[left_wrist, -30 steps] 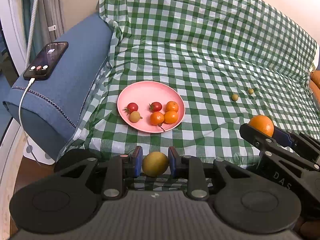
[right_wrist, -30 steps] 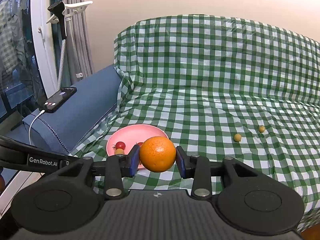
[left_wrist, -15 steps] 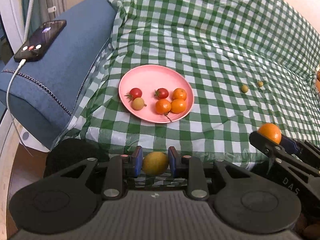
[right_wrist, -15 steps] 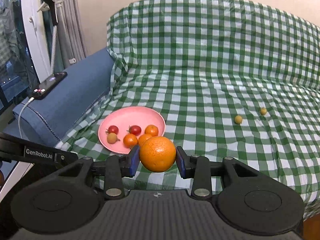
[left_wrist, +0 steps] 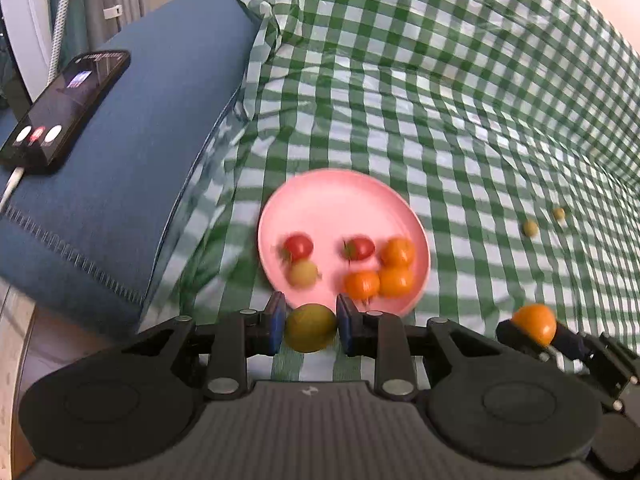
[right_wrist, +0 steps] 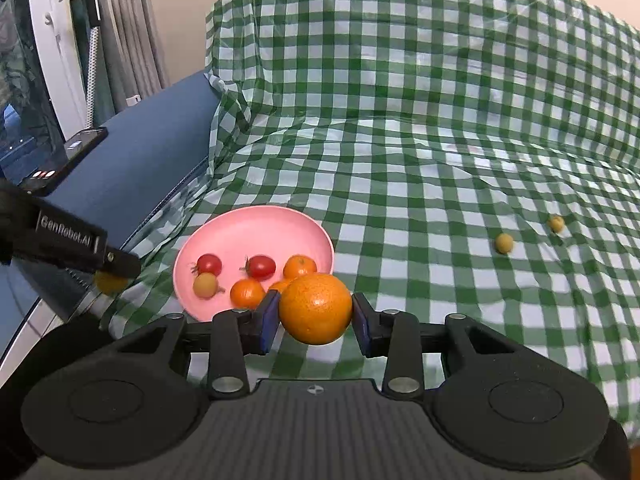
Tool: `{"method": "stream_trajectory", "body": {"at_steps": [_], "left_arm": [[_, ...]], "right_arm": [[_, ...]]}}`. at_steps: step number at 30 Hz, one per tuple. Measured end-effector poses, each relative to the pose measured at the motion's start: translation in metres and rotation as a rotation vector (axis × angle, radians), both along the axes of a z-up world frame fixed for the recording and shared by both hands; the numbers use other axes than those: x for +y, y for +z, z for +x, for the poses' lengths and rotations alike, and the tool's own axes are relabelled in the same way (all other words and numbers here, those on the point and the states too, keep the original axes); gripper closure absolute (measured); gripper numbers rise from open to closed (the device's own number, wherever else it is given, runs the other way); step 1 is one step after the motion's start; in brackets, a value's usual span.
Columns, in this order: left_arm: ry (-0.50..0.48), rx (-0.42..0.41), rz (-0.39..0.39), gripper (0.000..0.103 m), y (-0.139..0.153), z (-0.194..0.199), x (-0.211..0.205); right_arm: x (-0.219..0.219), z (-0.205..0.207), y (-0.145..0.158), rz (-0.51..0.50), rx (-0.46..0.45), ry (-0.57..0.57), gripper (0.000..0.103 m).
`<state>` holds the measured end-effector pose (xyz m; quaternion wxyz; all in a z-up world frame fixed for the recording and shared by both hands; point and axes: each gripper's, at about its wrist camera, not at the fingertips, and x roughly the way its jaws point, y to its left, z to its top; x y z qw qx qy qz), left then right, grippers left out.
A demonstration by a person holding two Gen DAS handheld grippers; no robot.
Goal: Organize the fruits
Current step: 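Carry both fruits over the pink plate and open both tools, then withdraw both open tools from the plate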
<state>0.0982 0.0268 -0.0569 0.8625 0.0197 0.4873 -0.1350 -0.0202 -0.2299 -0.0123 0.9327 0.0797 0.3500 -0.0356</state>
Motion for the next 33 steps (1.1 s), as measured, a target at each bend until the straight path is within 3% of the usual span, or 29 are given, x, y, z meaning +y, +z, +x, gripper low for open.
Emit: {"method": "stream_trajectory", "body": {"at_steps": [12, 24, 25, 27, 28, 29, 31, 33], "left_arm": [[0.020, 0.014, 0.019, 0.073, -0.035, 0.091, -0.038], [0.011, 0.070, 0.065, 0.072, -0.075, 0.133, -0.052], [0.013, 0.068, 0.068, 0.069, -0.076, 0.134, -0.052], [0.018, 0.070, 0.065, 0.033, -0.073, 0.137, -0.051], [0.026, 0.059, 0.058, 0.007, -0.069, 0.136, -0.049], [0.037, 0.034, 0.049, 0.000, -0.063, 0.134, -0.046], [0.036, -0.014, 0.036, 0.000, -0.050, 0.126, -0.039], [0.025, -0.009, 0.060, 0.000, -0.041, 0.118, -0.034]], "right_arm": [[0.010, 0.108, -0.033, -0.013, 0.031, 0.054, 0.063], [0.020, 0.160, -0.074, -0.057, 0.078, 0.090, 0.063], [0.020, 0.163, -0.076, -0.055, 0.082, 0.094, 0.063], [0.019, 0.162, -0.076, -0.039, 0.070, 0.107, 0.060], [0.018, 0.162, -0.074, -0.037, 0.063, 0.111, 0.047], [0.016, 0.159, -0.070, -0.036, 0.052, 0.109, 0.031], [0.011, 0.152, -0.058, -0.021, 0.019, 0.092, 0.018], [0.006, 0.138, -0.046, -0.012, 0.007, 0.083, 0.017]]}}
